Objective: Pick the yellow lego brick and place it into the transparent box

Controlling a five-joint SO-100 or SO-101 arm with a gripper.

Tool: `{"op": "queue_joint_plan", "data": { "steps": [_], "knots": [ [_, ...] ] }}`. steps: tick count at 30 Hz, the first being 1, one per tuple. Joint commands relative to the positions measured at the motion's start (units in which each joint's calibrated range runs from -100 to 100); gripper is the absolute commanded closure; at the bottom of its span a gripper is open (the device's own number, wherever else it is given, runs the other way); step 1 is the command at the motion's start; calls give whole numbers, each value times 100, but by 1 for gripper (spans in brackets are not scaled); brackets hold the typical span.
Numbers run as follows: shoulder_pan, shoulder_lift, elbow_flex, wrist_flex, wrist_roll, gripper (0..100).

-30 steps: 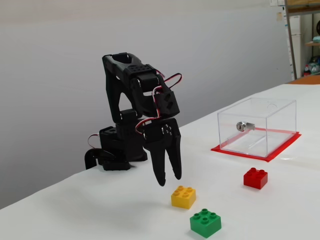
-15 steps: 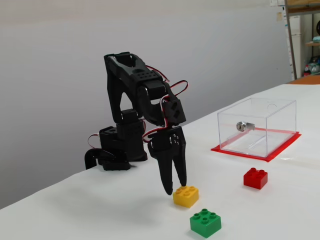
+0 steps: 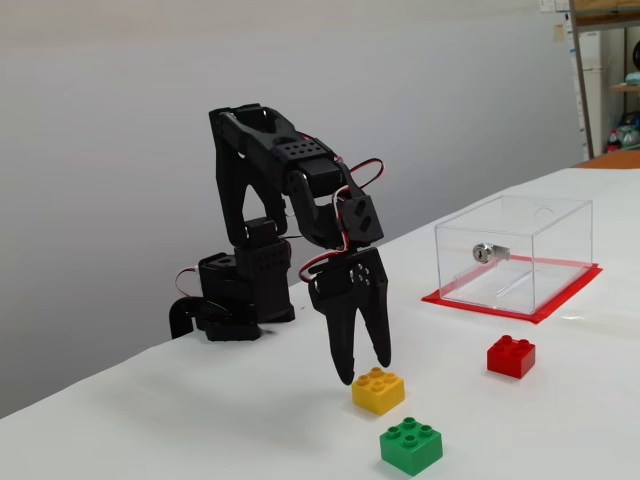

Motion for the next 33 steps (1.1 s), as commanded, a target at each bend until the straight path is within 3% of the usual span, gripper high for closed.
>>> {"op": "queue_joint_plan", "data": {
  "steps": [1,13,33],
  "knots": [
    [-60,-87,-45,-3,-46,65],
    [-53,57,72,-82,-365,65],
    [-16,252,380,-735,-370,66]
  ]
}}
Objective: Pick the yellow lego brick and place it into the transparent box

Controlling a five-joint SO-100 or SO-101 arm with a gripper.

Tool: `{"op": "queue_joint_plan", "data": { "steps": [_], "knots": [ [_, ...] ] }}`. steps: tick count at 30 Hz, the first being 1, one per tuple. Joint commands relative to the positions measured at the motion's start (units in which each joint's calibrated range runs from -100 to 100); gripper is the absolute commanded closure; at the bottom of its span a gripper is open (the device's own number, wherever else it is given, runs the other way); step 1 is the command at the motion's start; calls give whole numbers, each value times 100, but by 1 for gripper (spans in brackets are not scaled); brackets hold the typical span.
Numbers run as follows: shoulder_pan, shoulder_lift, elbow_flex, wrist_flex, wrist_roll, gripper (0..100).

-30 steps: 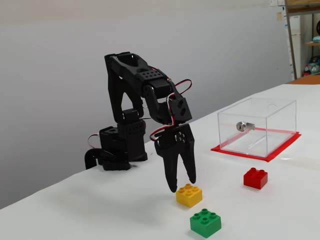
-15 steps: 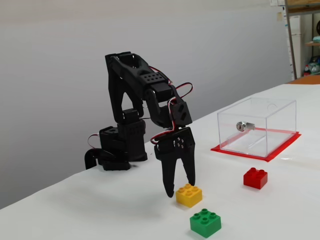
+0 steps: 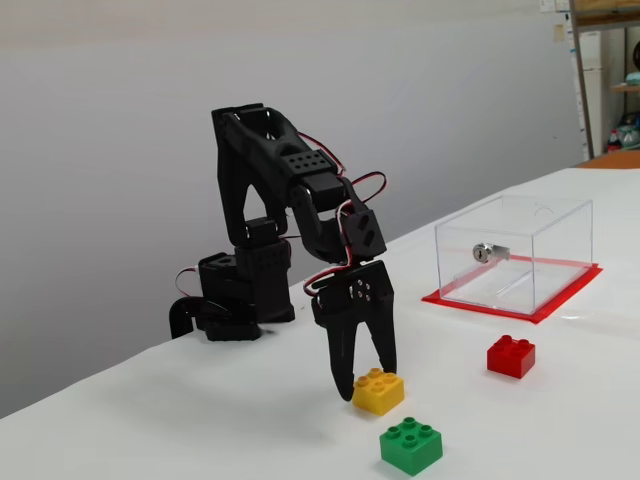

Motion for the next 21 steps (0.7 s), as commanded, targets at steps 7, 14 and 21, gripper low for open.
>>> {"op": "queue_joint_plan", "data": {
  "steps": [7,14,21],
  "knots": [
    [15,-18,90,-100,3,66],
    [30,253,90,-100,-7,66],
    [0,312,53,-92,8,66]
  ]
}}
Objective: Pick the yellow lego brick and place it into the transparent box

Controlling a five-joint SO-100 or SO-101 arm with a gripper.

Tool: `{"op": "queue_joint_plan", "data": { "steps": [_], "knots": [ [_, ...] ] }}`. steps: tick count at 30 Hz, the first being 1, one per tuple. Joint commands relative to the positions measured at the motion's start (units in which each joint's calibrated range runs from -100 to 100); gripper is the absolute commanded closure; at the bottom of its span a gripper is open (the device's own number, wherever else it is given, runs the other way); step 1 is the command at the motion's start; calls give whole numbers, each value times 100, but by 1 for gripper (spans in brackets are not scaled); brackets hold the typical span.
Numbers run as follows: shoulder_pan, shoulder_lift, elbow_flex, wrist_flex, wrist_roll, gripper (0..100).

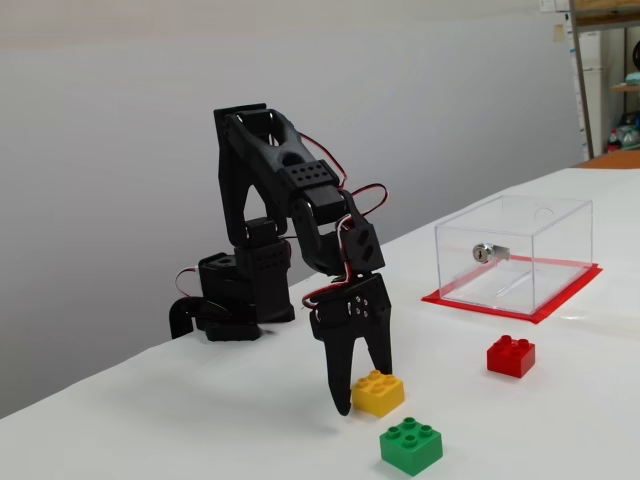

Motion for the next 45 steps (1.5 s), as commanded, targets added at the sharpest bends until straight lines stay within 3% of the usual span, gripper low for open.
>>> {"op": "queue_joint_plan", "data": {
  "steps": [1,10,20,27,45],
  "knots": [
    [-32,-17,-70,-40,8,66],
    [-39,-17,-88,-32,13,85],
    [-61,-111,-88,38,-23,85],
    [-357,-1061,-106,360,-34,85],
    [-1422,-3734,-115,1944,-843,85]
  ]
}}
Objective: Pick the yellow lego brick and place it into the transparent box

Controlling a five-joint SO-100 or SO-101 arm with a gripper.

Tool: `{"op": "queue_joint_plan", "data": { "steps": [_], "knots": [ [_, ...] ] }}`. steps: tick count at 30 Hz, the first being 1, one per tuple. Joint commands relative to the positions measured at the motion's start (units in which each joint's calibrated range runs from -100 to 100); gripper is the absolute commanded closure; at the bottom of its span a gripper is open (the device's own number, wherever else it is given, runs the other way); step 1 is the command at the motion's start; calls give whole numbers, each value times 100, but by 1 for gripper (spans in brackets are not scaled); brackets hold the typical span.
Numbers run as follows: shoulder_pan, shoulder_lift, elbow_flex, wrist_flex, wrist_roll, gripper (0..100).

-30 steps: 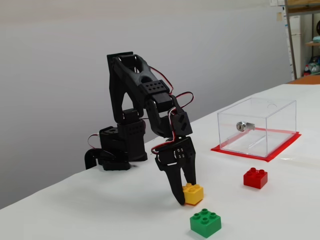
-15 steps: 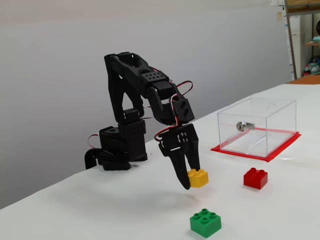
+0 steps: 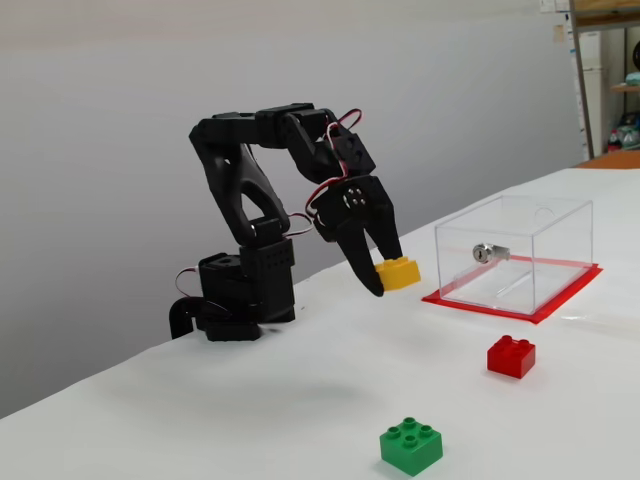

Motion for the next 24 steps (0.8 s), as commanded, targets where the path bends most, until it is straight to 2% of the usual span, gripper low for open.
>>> {"op": "queue_joint_plan", "data": {
  "steps": [1,12,24],
  "knots": [
    [-178,-538,-124,119,-116,85],
    [-1369,-1149,-884,119,-398,85],
    [-2877,-1140,-875,41,-576,85]
  ]
}}
